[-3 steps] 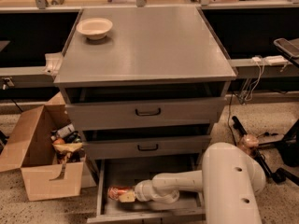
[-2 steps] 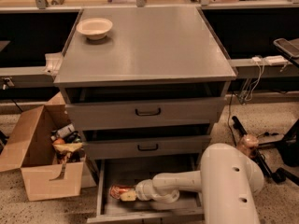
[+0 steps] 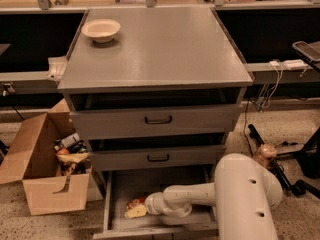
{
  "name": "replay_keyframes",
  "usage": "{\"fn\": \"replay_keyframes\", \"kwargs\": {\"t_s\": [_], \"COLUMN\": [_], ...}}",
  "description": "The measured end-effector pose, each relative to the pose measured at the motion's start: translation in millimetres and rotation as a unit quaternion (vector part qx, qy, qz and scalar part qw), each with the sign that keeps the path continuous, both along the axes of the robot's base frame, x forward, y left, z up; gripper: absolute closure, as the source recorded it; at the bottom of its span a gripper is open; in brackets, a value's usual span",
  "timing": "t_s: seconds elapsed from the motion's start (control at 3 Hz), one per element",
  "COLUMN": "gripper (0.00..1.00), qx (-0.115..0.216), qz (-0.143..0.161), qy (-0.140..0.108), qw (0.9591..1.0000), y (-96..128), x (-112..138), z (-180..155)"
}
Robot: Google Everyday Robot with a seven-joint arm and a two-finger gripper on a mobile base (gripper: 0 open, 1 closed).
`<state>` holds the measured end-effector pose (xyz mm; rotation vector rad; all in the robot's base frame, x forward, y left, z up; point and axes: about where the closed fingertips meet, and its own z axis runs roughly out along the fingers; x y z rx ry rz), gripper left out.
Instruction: Place coke can into bottom drawer
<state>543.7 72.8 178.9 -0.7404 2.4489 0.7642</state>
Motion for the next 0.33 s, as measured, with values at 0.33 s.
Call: {"fn": "replay_keyframes", "kwargs": {"t_s": [0.33], "gripper": [0.00], "qx": [0.000], "qz": [0.000], "qy": [0.000], "qw": [1.0000], "y": [0.0], "x": [0.0], "z": [0.0]}}
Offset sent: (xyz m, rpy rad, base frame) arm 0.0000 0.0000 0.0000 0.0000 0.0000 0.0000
